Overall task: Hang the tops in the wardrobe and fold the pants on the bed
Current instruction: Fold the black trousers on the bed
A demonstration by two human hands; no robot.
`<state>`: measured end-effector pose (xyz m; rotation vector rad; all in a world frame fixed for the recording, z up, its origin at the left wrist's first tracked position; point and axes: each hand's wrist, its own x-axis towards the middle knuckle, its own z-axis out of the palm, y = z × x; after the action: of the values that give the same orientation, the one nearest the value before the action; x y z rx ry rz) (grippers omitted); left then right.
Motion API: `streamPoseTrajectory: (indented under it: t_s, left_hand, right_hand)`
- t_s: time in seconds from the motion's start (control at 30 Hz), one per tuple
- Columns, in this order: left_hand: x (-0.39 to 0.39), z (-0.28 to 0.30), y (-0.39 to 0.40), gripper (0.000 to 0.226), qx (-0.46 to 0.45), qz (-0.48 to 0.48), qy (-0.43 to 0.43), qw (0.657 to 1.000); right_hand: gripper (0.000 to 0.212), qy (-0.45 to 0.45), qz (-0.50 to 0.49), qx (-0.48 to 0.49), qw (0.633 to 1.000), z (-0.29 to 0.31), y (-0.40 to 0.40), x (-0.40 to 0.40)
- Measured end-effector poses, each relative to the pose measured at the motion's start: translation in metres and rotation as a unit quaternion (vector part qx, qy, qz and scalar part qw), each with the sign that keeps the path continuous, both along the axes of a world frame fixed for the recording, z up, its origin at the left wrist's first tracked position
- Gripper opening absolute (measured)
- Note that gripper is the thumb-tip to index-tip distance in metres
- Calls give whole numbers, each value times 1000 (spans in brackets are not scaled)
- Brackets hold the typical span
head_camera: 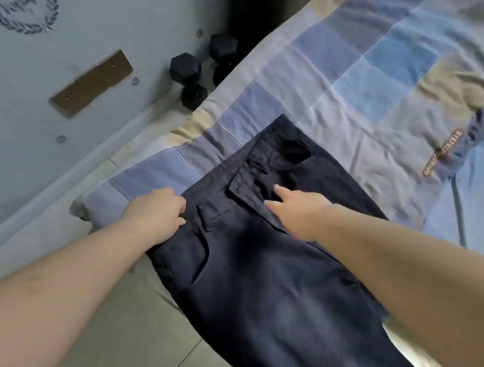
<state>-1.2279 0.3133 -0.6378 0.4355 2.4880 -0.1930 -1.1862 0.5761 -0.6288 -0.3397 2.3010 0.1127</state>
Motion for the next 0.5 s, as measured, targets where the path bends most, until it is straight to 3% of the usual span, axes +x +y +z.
streamPoseTrajectory:
  t_s: [0.1, 0.2, 0.33, 0.43, 0.5]
  left_hand:
    - [-9, -13, 11, 36, 64, 15, 19, 998]
    - [-18, -24, 31, 39, 89, -7, -6, 996]
    - [-22, -45, 55, 45, 14, -34, 17, 999]
    - [-22, -56, 67, 55, 11, 64, 11, 998]
    - [-24, -58, 68, 41, 54, 139, 8, 989]
  right_hand:
    - [75, -61, -41, -37, 997, -29, -19, 17]
    - [73, -70, -83, -60, 992, -51, -33, 25]
    - [62, 54, -168, -123, 977, -67, -40, 30]
    - [58, 149, -254, -191, 936, -71, -40, 43]
    - [59, 155, -252, -223, 929, -73, -39, 52]
